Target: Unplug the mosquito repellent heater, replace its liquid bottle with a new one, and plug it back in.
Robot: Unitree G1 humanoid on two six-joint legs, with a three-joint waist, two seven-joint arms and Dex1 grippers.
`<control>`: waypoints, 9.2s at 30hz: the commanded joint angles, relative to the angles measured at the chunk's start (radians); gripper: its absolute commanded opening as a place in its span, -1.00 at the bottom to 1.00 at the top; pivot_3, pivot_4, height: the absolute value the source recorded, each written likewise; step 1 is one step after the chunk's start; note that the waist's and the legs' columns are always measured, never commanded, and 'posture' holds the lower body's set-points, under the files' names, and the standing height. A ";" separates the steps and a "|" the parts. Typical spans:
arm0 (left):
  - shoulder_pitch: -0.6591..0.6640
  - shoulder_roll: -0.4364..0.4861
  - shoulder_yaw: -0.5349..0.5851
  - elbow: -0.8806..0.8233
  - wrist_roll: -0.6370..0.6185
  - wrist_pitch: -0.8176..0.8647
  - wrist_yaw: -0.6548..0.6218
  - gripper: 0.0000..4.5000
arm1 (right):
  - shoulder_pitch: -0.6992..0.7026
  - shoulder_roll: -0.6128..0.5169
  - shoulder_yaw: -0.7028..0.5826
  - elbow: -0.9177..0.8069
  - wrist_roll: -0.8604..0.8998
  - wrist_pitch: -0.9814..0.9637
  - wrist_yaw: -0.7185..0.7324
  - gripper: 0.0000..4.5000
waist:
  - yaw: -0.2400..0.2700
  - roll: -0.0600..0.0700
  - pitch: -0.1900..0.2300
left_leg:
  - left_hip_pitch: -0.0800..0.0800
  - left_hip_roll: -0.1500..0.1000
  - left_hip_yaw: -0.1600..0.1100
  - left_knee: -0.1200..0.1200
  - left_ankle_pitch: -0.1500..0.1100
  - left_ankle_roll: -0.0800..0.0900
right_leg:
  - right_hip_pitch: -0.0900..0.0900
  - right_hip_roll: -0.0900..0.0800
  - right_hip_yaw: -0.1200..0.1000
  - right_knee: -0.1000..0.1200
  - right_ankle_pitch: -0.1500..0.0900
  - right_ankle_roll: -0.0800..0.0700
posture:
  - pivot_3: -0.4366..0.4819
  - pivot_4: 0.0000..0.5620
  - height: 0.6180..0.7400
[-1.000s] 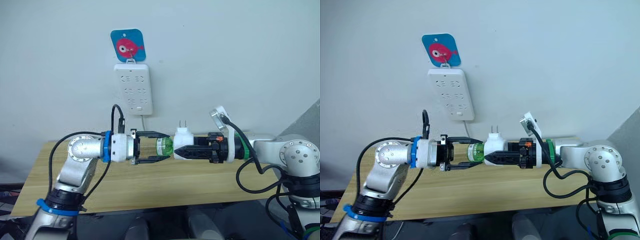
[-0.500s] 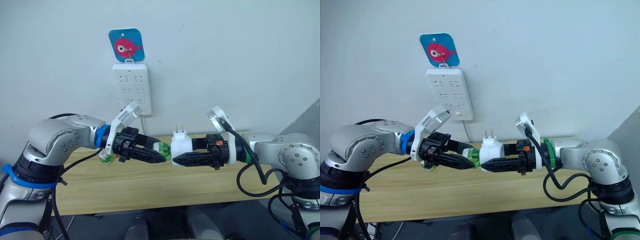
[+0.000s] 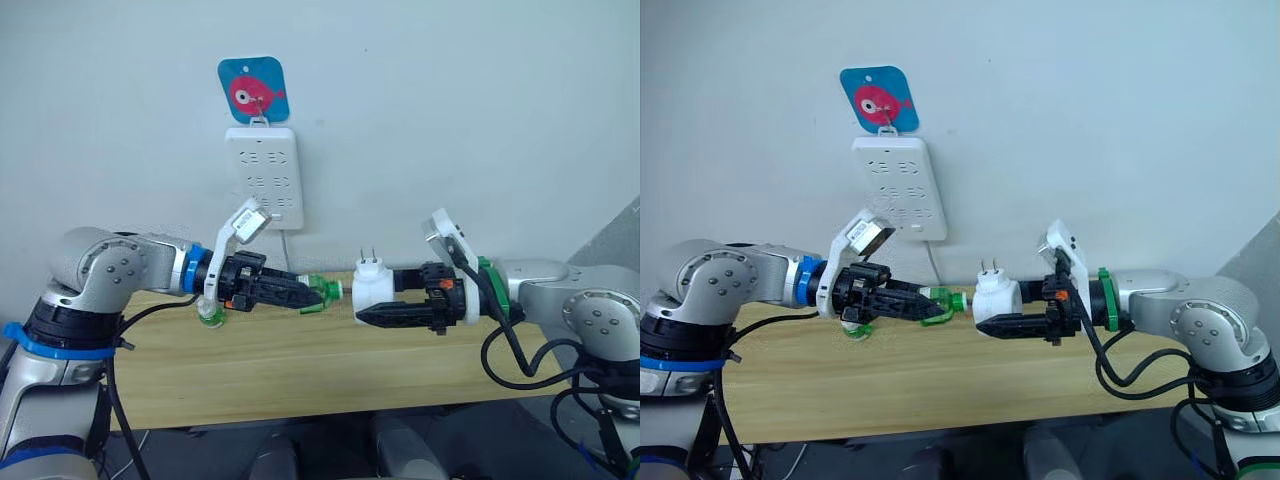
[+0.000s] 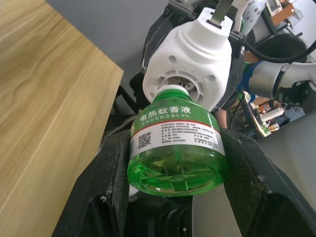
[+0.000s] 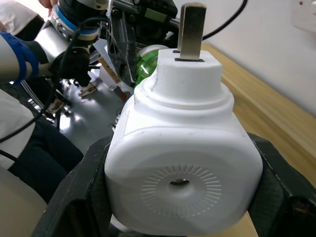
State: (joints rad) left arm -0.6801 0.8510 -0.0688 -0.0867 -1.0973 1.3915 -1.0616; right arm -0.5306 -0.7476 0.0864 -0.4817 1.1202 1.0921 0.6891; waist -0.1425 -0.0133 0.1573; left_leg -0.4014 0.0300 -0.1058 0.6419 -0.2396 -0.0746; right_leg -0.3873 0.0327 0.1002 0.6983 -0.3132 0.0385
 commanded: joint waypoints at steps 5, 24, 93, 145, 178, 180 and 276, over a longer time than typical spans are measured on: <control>0.003 0.013 0.050 -0.045 0.034 -0.053 -0.007 -0.01 | 0.013 -0.010 -0.010 -0.043 -0.015 -0.021 0.079 0.34 | 0.001 0.000 0.000 | 0.000 0.000 0.000 0.000 0.000 0.000 | 0.000 0.000 0.000 0.000 0.000 0.000 | -0.36 -0.61 1.00; 0.608 -0.083 0.001 -0.339 0.661 -1.166 -0.098 -0.01 | 0.162 -0.067 0.217 0.408 -0.774 -0.212 -0.137 0.34 | 0.008 -0.001 0.010 | 0.002 0.000 0.007 0.001 0.000 0.000 | 0.000 -0.001 0.007 -0.001 0.001 0.001 | -0.23 -0.43 1.00; 0.548 -0.507 -0.036 -0.280 0.728 -1.304 0.318 -0.01 | 0.214 0.787 -0.292 -0.042 0.039 0.066 -0.606 1.00 | -0.055 -0.003 0.017 | 0.002 -0.001 0.023 0.002 -0.001 0.002 | -0.002 -0.001 0.024 -0.002 0.008 0.012 | -0.45 -0.68 1.00; 0.727 -0.125 0.006 -0.452 0.744 -1.006 0.214 1.00 | 0.084 0.560 0.117 1.159 -1.089 -1.289 -0.487 -0.61 | -0.041 -0.004 -0.006 | 0.005 -0.001 0.024 0.002 -0.001 0.002 | -0.001 -0.001 0.025 -0.001 0.010 0.008 | -0.17 -0.66 1.00; 1.051 -0.278 0.313 -0.435 0.801 -1.094 0.487 1.00 | 0.374 0.340 0.141 0.312 -0.963 -1.091 -0.051 0.98 | 0.007 0.000 0.003 | 0.005 -0.001 0.023 0.001 -0.005 0.003 | -0.002 -0.006 0.024 -0.001 0.008 0.006 | -0.17 -0.46 1.00; 1.109 -0.305 0.379 -0.405 0.773 -1.126 0.477 1.00 | 0.372 0.274 0.145 0.194 -0.924 -0.972 0.002 0.98 | 0.008 -0.005 0.004 | 0.005 0.000 0.023 0.002 -0.005 0.003 | -0.001 -0.006 0.024 -0.001 0.008 0.006 | -0.16 -0.45 1.00; 0.613 -0.195 0.094 0.064 0.810 -1.154 0.096 0.00 | 0.232 0.179 0.231 -0.246 -0.782 -0.166 -0.084 1.00 | 0.012 -0.019 0.124 | -0.003 -0.001 0.019 -0.008 -0.005 0.000 | -0.004 -0.020 0.015 -0.018 0.008 0.013 | -0.41 -0.20 1.00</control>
State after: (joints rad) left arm -0.0614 0.6209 0.0540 0.1126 -0.2438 0.1872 -0.8933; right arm -0.2917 -0.5682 0.3521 -0.7159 0.3055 0.9568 0.5768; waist -0.1308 -0.0319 0.2813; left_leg -0.4045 0.0294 -0.0867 0.6336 -0.2447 -0.0745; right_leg -0.3910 0.0132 0.1149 0.6800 -0.3042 0.0496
